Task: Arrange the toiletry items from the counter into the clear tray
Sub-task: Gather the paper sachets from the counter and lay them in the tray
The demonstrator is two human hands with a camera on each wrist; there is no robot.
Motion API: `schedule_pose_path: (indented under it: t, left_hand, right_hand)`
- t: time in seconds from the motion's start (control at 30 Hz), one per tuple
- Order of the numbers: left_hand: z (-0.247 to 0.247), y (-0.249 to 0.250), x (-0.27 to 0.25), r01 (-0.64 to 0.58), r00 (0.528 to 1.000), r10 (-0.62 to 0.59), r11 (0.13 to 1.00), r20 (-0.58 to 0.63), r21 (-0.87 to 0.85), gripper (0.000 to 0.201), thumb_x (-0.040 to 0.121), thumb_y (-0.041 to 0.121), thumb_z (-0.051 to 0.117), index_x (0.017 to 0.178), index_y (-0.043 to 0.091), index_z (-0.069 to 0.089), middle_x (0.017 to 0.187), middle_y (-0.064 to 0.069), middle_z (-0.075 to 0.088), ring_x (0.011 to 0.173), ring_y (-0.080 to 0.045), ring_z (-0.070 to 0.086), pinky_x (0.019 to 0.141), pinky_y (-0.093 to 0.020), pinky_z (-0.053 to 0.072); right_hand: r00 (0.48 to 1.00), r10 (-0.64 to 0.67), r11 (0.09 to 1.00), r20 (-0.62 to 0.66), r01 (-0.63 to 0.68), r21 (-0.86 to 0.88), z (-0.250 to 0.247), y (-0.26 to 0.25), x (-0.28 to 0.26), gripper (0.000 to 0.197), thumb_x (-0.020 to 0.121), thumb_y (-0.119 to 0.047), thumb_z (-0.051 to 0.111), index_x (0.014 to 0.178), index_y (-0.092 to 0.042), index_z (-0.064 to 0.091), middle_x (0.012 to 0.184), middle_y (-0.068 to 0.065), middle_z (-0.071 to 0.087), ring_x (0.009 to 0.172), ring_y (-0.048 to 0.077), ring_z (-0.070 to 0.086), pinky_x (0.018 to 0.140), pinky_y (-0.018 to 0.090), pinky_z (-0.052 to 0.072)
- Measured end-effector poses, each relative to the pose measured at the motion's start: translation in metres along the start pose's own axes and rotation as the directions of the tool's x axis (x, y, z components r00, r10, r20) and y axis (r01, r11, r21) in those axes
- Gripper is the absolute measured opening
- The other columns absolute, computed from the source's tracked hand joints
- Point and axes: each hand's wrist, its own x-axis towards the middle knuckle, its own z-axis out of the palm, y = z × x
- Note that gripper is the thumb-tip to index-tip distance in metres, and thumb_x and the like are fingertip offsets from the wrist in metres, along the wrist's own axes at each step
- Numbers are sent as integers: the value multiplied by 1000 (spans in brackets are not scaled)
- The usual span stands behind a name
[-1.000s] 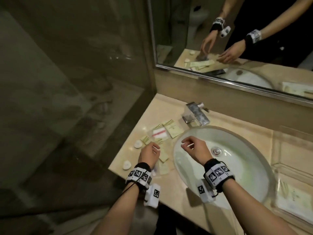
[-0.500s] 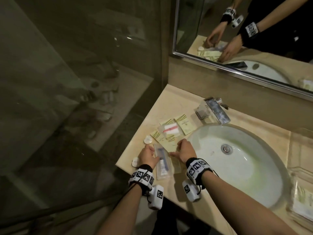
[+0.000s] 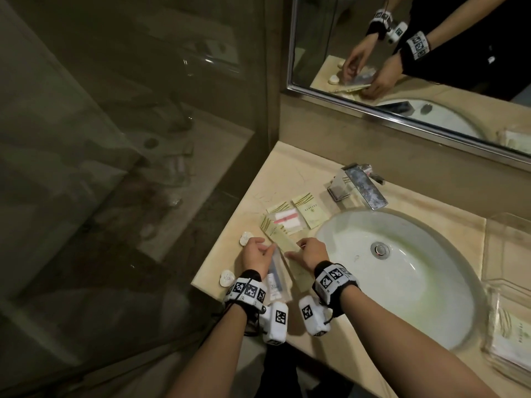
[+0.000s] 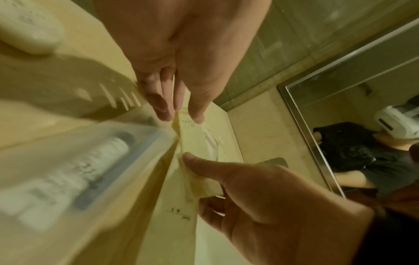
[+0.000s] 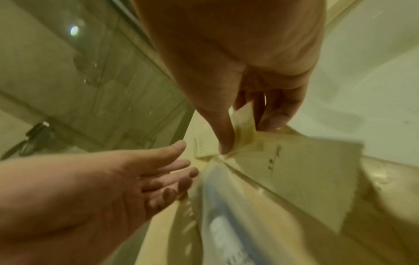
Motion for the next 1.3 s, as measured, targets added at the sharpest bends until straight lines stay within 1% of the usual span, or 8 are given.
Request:
schedule_pose_path:
  t: [0.17, 0.3, 0.53, 0.63, 0.83, 0.97, 1.2, 1.3]
  left_hand:
    - [5, 33, 0, 85, 994, -61, 955, 91, -285, 50, 82, 31, 72, 121, 6, 54, 109, -8, 67, 96, -21, 65, 85, -33, 55]
    - [10, 63, -6, 62, 991, -1, 896, 137, -441, 40, 84, 14, 71, 116, -2, 54, 83, -12, 67, 63, -16, 59, 65, -26, 53]
    - [28, 107, -20, -40, 975, 143, 865, 169, -500, 36, 83, 12, 71, 112, 3, 51, 94, -18, 69, 70, -21, 65, 74, -39, 57]
    - [41, 122, -24, -40, 971, 165, 824, 172, -564, 26, 85, 9, 69, 102, 2, 52, 95, -18, 68, 71, -21, 66, 69, -38, 60]
    - [79, 152, -35, -61, 934, 261, 790, 245, -610, 25, 91, 2, 59, 115, 2, 52, 96, -10, 66, 83, -21, 67, 61, -22, 59]
    - [124, 165, -58, -92, 874, 348, 803, 338, -589, 25, 92, 3, 58, 116, 5, 50, 108, -15, 66, 91, -26, 67, 60, -21, 59]
    - [212, 170, -117, -141, 752, 385, 887, 535, -440, 14, 93, 4, 55, 105, 11, 52, 104, -11, 65, 70, -18, 64, 59, -21, 57]
    - [251, 165, -136, -166, 734, 360, 917, 576, -362, 14, 94, 4, 54, 106, 11, 55, 101, -7, 66, 70, -14, 66, 63, -25, 55]
  right_hand:
    - [990, -134, 984, -39, 138, 109, -33, -1, -12, 38, 78, -34, 79, 106, -9, 70, 103, 7, 72, 92, 22, 65, 83, 31, 52]
    - [971, -234, 957, -54, 239, 165, -66, 1, -28, 35, 72, -33, 85, 96, -16, 67, 83, -2, 67, 76, 16, 61, 64, 22, 46]
    - [974, -219, 944, -55, 226, 242, -125, 26, -44, 47, 64, -30, 90, 102, -14, 68, 94, 0, 72, 87, 19, 66, 82, 32, 53]
    - [980, -160, 931, -117, 189, 311, -148, 49, -57, 40, 65, -18, 89, 99, -11, 68, 78, -4, 60, 70, 13, 56, 63, 16, 48]
    - [962, 10, 888, -274, 117, 445, -187, 118, -93, 39, 72, -11, 83, 108, -14, 68, 96, 10, 67, 83, 19, 62, 81, 34, 54]
    - [930, 118, 785, -348, 128, 607, -208, 165, -124, 31, 84, -9, 72, 112, -20, 66, 88, 5, 60, 82, 18, 61, 72, 28, 53]
    - [828, 351, 670, -438, 105, 735, -228, 262, -154, 15, 82, -8, 69, 97, -13, 67, 75, 1, 70, 75, 19, 62, 73, 32, 48]
    - [807, 407, 643, -428, 80, 762, -242, 301, -161, 19, 86, -6, 65, 103, -14, 67, 90, 8, 74, 80, 22, 66, 77, 37, 51]
